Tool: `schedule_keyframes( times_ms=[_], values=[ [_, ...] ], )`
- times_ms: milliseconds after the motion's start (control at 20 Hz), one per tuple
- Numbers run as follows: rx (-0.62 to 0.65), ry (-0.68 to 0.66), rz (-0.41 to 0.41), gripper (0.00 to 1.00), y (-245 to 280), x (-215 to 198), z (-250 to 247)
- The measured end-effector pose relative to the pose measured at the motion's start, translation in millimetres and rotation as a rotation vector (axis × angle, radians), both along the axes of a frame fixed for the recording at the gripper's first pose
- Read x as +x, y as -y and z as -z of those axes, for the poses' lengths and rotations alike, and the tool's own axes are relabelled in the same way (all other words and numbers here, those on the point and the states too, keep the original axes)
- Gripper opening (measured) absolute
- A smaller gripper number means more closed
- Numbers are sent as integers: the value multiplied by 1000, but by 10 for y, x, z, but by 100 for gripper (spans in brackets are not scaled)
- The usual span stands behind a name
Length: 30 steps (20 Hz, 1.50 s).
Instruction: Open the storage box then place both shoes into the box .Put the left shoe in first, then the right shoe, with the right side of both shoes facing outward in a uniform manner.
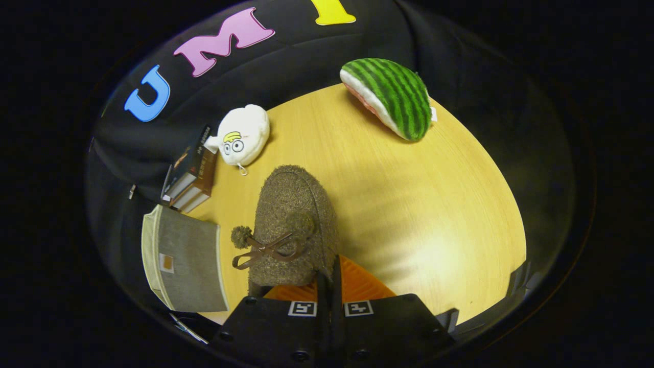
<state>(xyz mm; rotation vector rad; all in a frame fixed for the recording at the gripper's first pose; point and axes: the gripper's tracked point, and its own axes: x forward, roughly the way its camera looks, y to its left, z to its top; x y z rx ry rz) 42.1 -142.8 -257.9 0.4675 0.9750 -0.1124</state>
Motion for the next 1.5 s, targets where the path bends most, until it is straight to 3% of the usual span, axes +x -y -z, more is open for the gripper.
schedule_keyframes(
  times_ms=[300, 450, 750, 1050, 1500],
  values=[
    [37, 90, 23, 5, -695, 52, -634],
    [125, 124, 48, 5, -1129, 89, -965],
    [222, 177, 14, 5, -2009, 157, -1384],
    [281, 142, -23, 5, -2793, 230, -1275],
    [166, 39, -39, 5, -3163, 167, -665]
  ],
)
